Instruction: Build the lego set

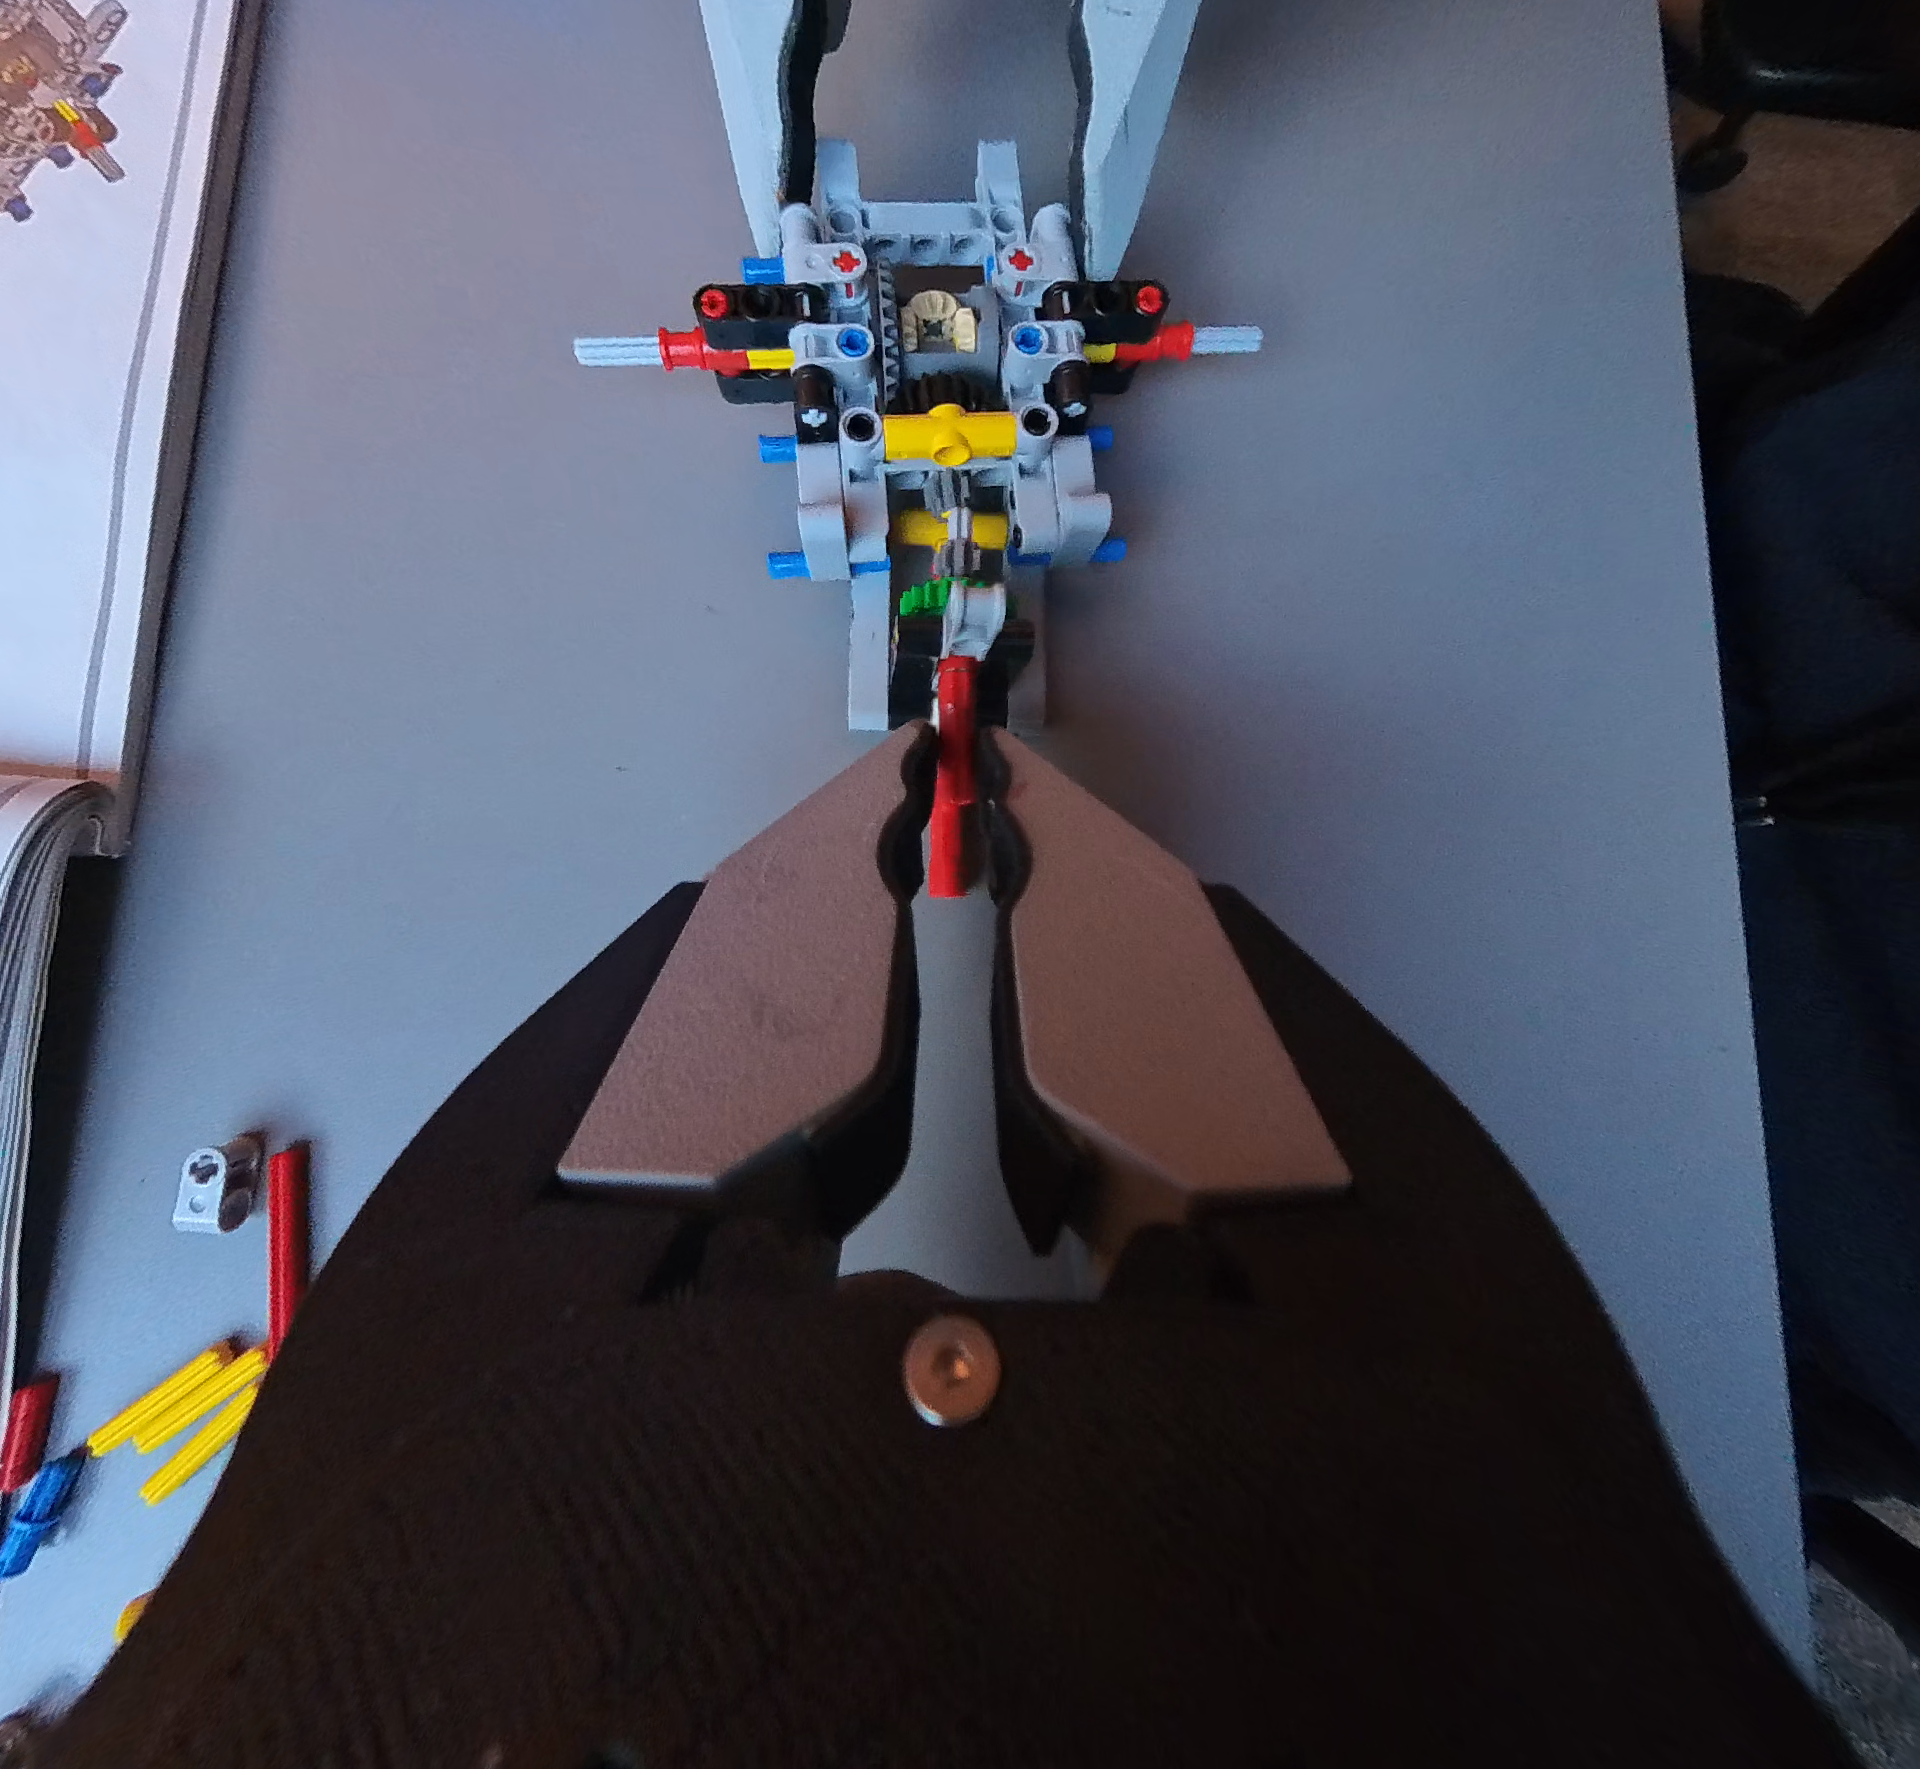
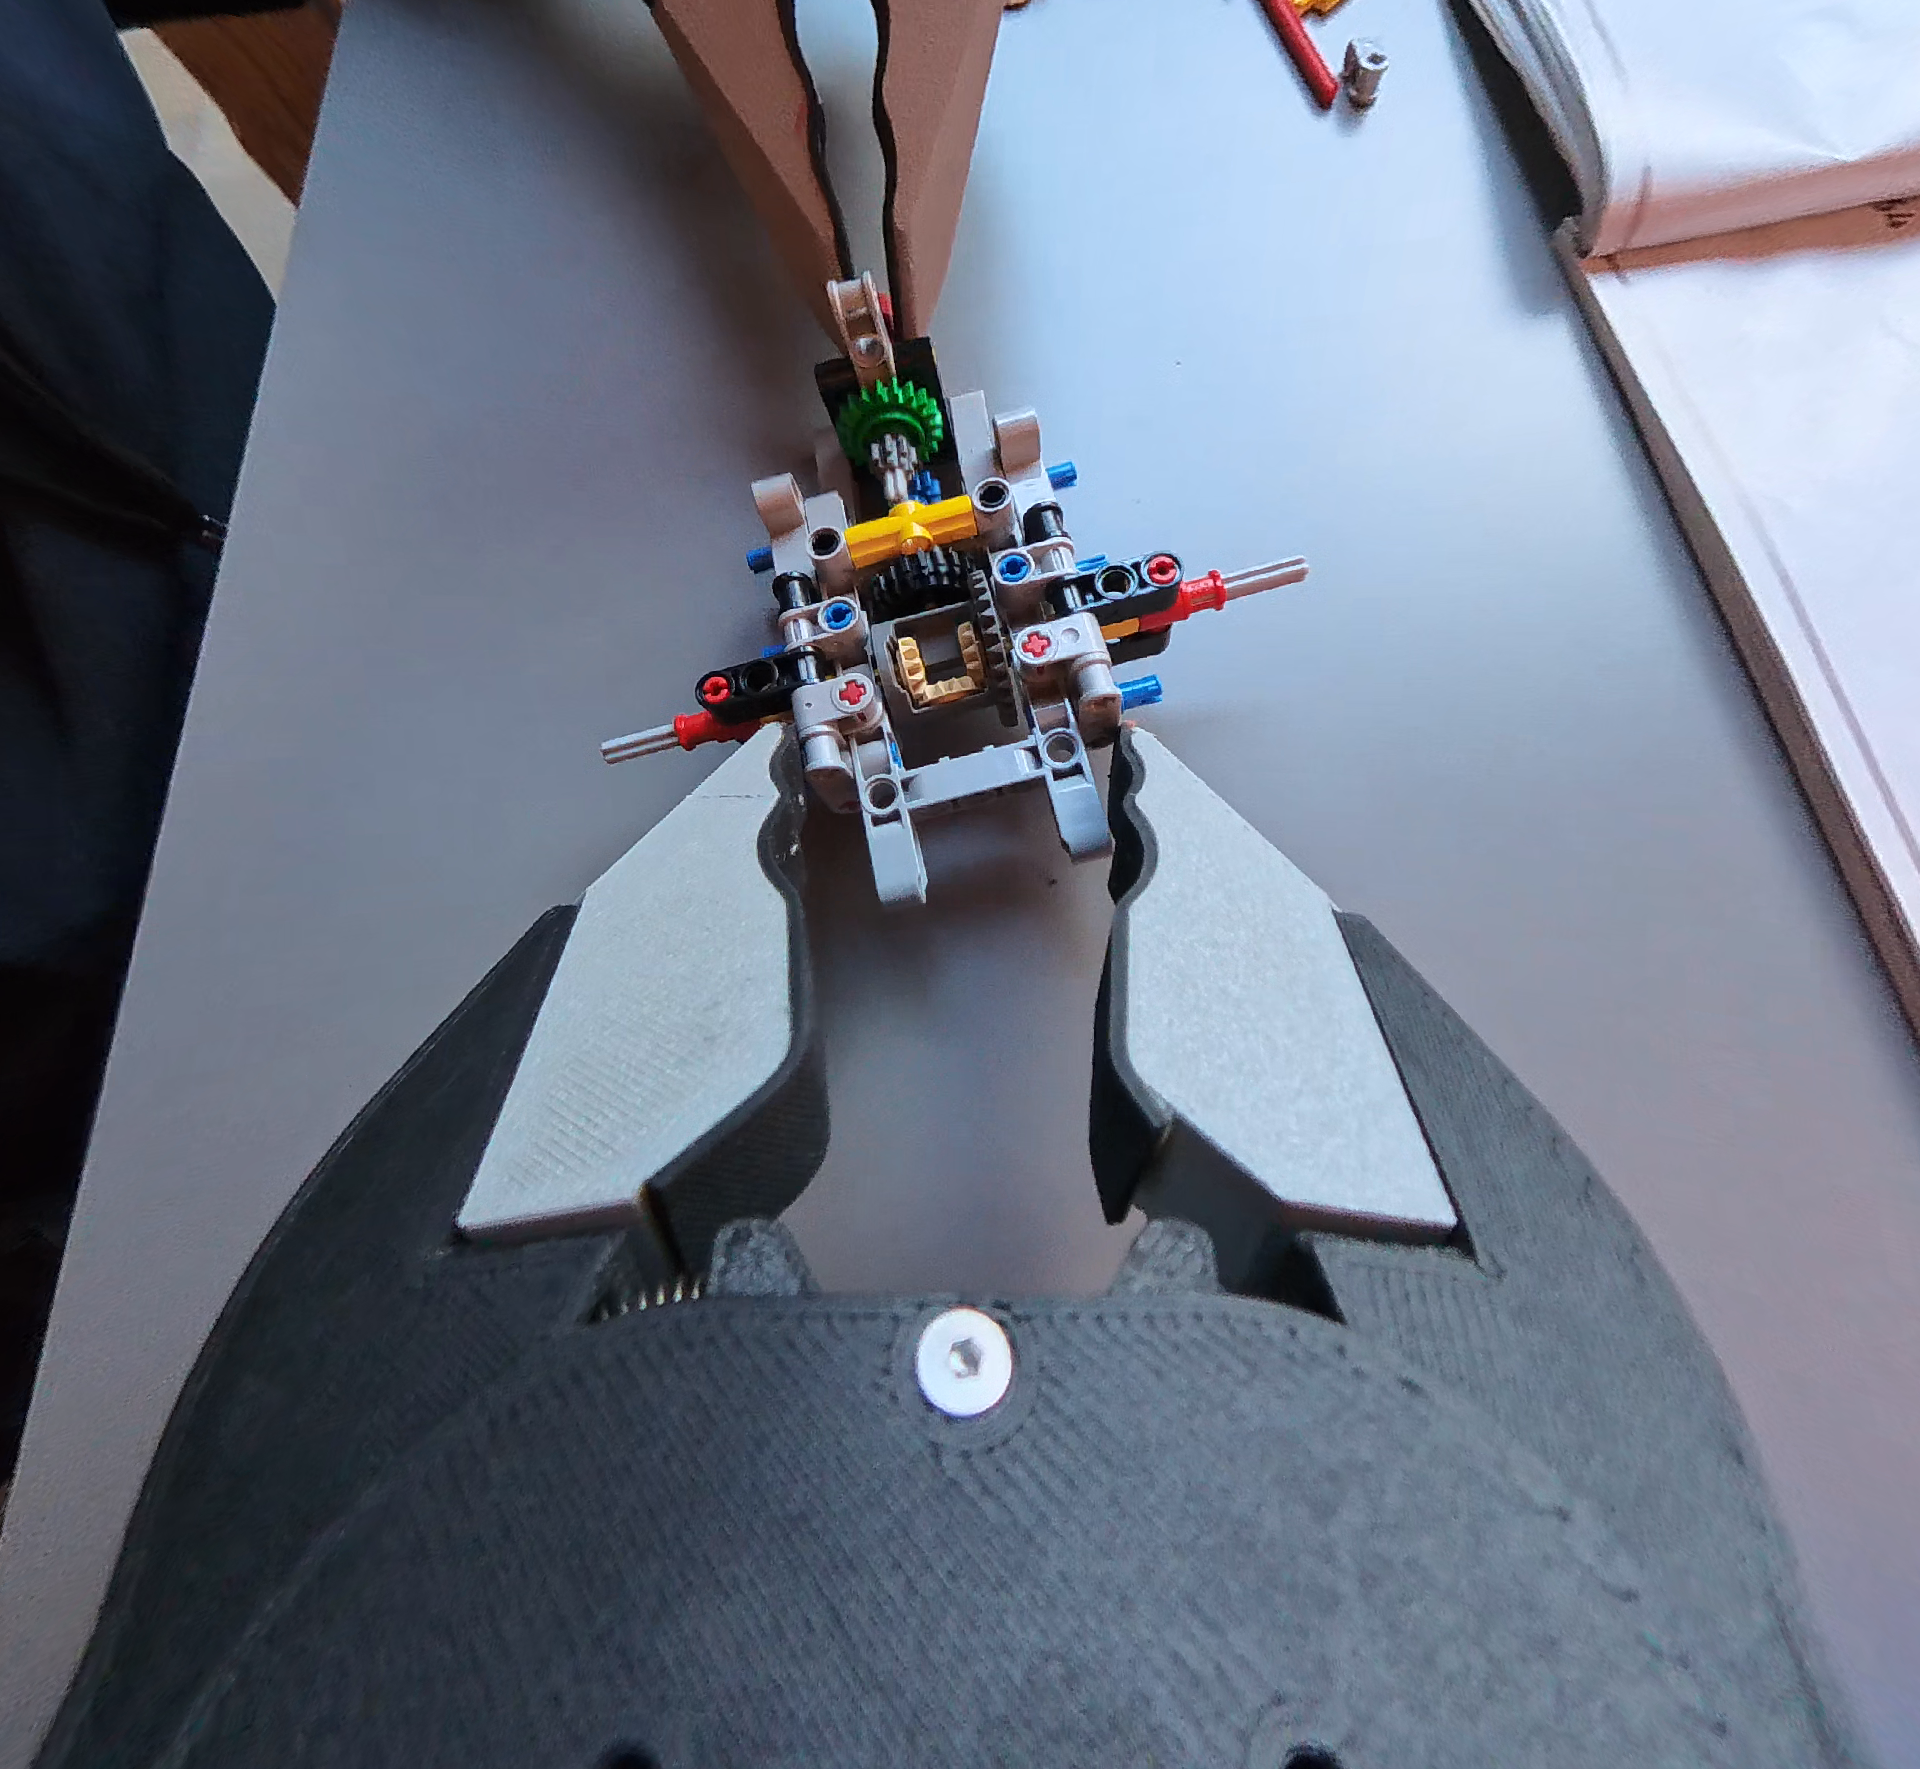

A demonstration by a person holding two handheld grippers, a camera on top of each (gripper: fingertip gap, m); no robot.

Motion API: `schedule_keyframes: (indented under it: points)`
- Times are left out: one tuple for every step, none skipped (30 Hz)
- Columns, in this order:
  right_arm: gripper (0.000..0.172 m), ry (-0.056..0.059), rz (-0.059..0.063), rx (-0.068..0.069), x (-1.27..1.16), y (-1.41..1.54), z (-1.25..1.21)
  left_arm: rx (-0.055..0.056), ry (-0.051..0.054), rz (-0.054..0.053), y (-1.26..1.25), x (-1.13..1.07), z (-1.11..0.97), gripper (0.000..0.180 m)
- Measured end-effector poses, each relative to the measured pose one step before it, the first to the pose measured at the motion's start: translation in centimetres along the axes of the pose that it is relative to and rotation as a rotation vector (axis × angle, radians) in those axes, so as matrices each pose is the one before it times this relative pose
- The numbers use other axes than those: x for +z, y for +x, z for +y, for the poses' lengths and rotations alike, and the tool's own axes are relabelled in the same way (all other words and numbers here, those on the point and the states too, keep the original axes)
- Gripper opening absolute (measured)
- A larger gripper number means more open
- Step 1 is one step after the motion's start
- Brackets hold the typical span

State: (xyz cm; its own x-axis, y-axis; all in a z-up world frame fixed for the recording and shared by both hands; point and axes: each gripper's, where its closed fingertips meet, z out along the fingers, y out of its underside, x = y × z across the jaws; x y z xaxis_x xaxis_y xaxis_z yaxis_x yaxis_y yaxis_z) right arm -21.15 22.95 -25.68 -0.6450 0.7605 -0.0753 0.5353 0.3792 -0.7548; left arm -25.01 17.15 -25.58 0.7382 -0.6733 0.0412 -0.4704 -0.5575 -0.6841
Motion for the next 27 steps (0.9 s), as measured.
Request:
schedule_keyframes:
  points:
    - [0.056,-0.0030,0.0001,0.0012,0.044,-0.006,-0.001,0.0028,-0.0016,-0.0025,-0.034,-0.009,0.035,0.003]
    - [0.057,-0.0010,0.0012,0.0003,-0.003,-0.001,-0.001,0.0018,-0.0018,-0.0029,-0.039,-0.030,0.029,0.003]
    - [0.057,0.0014,0.0022,-0.0003,-0.039,0.010,-0.041,-0.0005,-0.0006,-0.0011,-0.028,-0.001,0.048,0.003]
    - [0.057,0.0017,0.0027,-0.0011,-0.074,0.006,-0.065,-0.0019,0.0006,0.0002,-0.029,0.031,0.034,0.003]
    - [0.056,0.0022,0.0030,-0.0015,-0.072,-0.009,-0.082,-0.0031,0.0012,0.0017,0.006,-0.030,0.051,0.003]
    - [0.056,0.0012,0.0032,-0.0020,-0.075,-0.004,-0.085,-0.0029,0.0012,0.0031,-0.041,0.019,0.083,0.003]
    - [0.056,-0.0018,0.0030,-0.0029,-0.048,-0.020,-0.017,-0.0064,0.0014,0.0025,-0.021,0.012,0.015,0.003]
    - [0.056,-0.0042,0.0036,-0.0034,-0.008,-0.023,0.021,-0.0085,0.0014,0.0035,-0.055,-0.005,0.072,0.003]
    - [0.056,-0.0037,0.0039,-0.0039,-0.021,-0.020,0.028,-0.0089,0.0018,0.0043,0.215,-0.247,0.156,0.003]
    - [0.056,-0.0020,0.0022,-0.0032,-0.038,-0.041,0.002,-0.0092,0.0024,0.0054,0.140,-0.083,0.056,0.003]
    - [0.056,-0.0021,0.0008,-0.0026,-0.067,-0.062,0.014,-0.0107,0.0026,0.0057,0.044,0.031,-0.005,0.003]
    - [0.056,-0.0030,0.0018,-0.0015,-0.065,-0.034,0.045,-0.0111,0.0030,0.0077,0.024,0.034,-0.005,0.003]
    - [0.056,-0.0035,-0.0008,-0.0003,-0.091,-0.064,0.044,-0.0106,0.0034,0.0062,0.081,0.048,-0.042,0.003]
    - [0.056,-0.0035,-0.0007,-0.0001,-0.090,-0.056,0.056,-0.0083,0.0031,0.0045,0.083,-0.027,0.044,0.002]
    - [0.056,-0.0024,0.0010,0.0002,-0.072,-0.035,0.031,-0.0090,0.0033,0.0046,-0.135,0.143,-0.087,0.002]
    - [0.056,-0.0016,0.0010,0.0012,-0.067,-0.022,0.007,-0.0084,0.0038,0.0044,0.026,0.063,-0.008,0.002]
    - [0.056,-0.0012,-0.0026,0.0012,-0.014,-0.069,-0.017,-0.0046,0.0031,0.0037,0.081,-0.015,0.080,0.002]
    - [0.056,-0.0018,-0.0060,0.0010,0.027,-0.118,-0.023,-0.0013,0.0004,0.0016,-0.053,0.046,0.019,0.002]
    - [0.056,-0.0064,-0.0004,0.0016,0.032,-0.028,0.060,0.0010,0.0006,-0.0002,-0.069,0.005,0.007,0.002]
    - [0.056,-0.0020,0.0000,0.0012,0.027,0.005,0.030,-0.0003,-0.0003,0.0007,-0.059,0.029,-0.013,0.003]
    - [0.056,0.0004,-0.0011,0.0021,0.013,-0.013,0.024,-0.0014,0.0010,0.0013,0.029,-0.021,0.029,0.002]
    - [0.056,0.0016,-0.0020,0.0029,-0.002,-0.002,0.000,-0.0017,0.0009,0.0011,0.009,0.030,-0.040,0.003]
    - [0.056,0.0018,-0.0033,0.0032,-0.013,-0.031,-0.005,-0.0010,0.0004,0.0012,0.065,-0.084,0.033,0.002]
    - [0.056,0.0020,-0.0032,0.0027,-0.013,-0.020,-0.021,-0.0001,-0.0002,0.0009,-0.023,0.026,-0.005,0.002]
    - [0.056,0.0019,-0.0023,0.0021,-0.005,-0.008,0.000,0.0011,0.0001,-0.0002,0.035,-0.039,0.035,0.002]
    - [0.056,0.0011,-0.0025,0.0031,0.020,0.012,0.021,0.0010,-0.0004,-0.0007,-0.029,0.033,-0.019,0.003]
    - [0.056,0.0014,-0.0037,0.0045,0.022,-0.001,0.015,0.0011,-0.0002,-0.0012,0.000,0.004,0.031,0.003]
